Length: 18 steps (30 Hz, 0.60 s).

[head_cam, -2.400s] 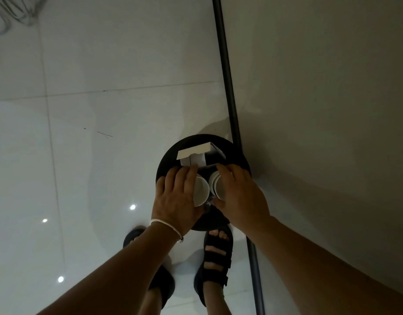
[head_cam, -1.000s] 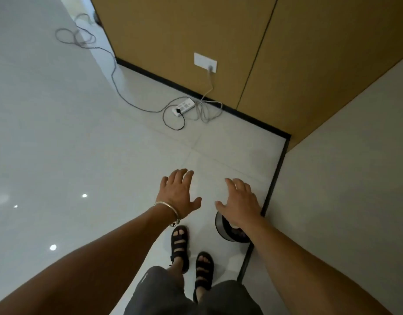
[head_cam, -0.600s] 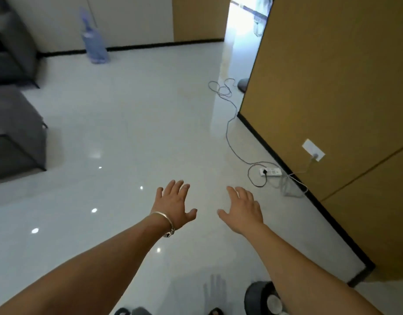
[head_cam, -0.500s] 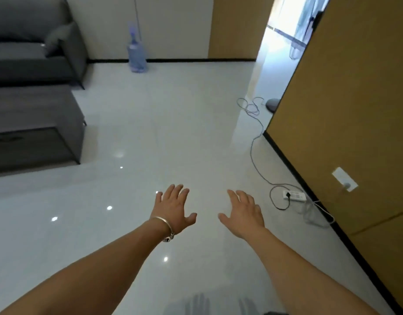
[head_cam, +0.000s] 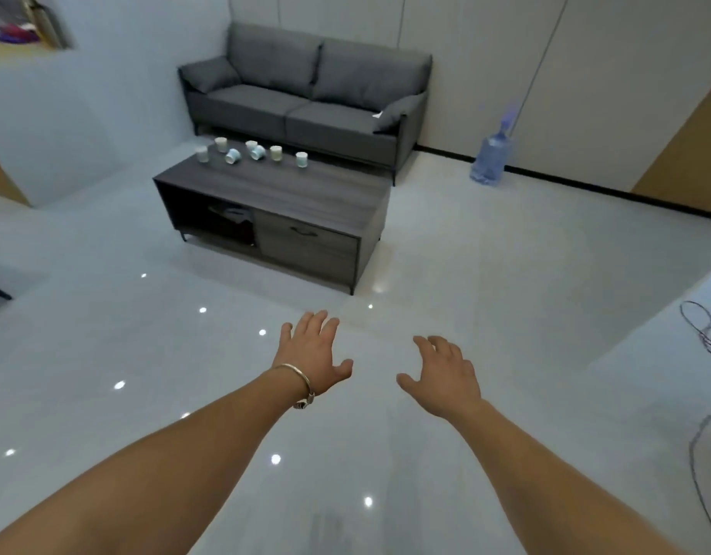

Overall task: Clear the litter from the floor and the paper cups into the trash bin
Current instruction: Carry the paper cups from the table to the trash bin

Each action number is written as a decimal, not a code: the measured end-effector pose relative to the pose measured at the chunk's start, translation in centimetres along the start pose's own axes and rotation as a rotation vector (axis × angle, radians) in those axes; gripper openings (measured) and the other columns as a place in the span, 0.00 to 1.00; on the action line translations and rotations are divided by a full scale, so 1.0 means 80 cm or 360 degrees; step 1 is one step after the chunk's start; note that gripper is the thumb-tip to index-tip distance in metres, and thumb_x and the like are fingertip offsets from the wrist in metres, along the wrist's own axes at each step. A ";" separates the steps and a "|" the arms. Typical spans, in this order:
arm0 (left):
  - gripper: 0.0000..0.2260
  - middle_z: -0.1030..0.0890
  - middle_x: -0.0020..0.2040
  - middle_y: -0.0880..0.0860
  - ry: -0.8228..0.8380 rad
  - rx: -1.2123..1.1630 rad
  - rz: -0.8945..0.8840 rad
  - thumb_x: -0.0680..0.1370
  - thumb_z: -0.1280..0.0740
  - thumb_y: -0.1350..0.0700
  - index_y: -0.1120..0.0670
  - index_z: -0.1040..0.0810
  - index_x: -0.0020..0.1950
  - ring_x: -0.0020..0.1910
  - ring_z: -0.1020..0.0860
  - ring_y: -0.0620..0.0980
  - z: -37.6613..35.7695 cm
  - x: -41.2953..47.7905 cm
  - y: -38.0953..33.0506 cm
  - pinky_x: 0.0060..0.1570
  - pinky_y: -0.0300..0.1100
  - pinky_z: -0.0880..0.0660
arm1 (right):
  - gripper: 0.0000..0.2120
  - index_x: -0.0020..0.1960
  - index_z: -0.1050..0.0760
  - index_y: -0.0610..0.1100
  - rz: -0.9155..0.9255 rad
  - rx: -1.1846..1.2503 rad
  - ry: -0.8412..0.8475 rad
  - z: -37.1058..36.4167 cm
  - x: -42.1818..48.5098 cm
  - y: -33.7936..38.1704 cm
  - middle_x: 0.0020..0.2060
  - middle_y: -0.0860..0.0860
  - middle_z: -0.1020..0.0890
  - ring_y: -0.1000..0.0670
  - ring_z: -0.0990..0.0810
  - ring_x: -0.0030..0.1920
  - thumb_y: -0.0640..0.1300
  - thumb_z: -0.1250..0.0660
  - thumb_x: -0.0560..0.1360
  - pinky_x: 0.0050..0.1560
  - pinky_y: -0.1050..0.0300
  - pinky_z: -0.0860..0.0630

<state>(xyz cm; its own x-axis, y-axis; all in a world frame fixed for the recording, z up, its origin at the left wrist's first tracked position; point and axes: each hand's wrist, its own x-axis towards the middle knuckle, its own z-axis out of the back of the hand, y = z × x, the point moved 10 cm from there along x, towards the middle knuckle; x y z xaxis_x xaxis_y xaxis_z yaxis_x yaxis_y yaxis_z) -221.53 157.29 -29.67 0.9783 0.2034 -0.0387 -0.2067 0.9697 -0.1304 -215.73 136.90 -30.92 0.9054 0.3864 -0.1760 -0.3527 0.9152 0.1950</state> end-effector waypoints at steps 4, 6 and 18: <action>0.34 0.46 0.77 0.51 -0.0009 -0.0004 0.0163 0.74 0.44 0.35 0.49 0.46 0.76 0.76 0.51 0.52 0.000 0.047 0.076 0.72 0.56 0.48 | 0.37 0.78 0.47 0.51 0.0185 -0.0050 0.0082 -0.011 0.095 0.072 0.76 0.49 0.40 0.45 0.41 0.73 0.64 0.40 0.75 0.69 0.46 0.38; 0.35 0.46 0.77 0.50 -0.0018 0.0008 0.0241 0.74 0.44 0.35 0.49 0.46 0.76 0.76 0.50 0.52 0.008 0.078 0.110 0.72 0.56 0.49 | 0.37 0.78 0.47 0.50 0.0260 -0.0064 0.0084 -0.008 0.151 0.102 0.75 0.49 0.40 0.45 0.41 0.73 0.64 0.40 0.75 0.69 0.46 0.38; 0.34 0.47 0.77 0.50 -0.0020 -0.0011 0.0717 0.75 0.42 0.37 0.50 0.47 0.76 0.76 0.50 0.50 0.040 0.214 0.305 0.72 0.52 0.47 | 0.35 0.78 0.45 0.49 0.0705 -0.0119 0.0199 0.006 0.400 0.290 0.74 0.49 0.39 0.45 0.40 0.73 0.62 0.40 0.76 0.69 0.45 0.37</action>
<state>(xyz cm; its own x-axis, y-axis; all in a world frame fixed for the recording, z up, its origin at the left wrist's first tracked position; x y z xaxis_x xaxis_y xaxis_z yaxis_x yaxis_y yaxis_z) -209.77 184.83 -30.32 0.7907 0.6068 -0.0814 -0.6122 0.7831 -0.1098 -194.81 170.44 -31.54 0.6300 0.7484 -0.2073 -0.7191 0.6630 0.2083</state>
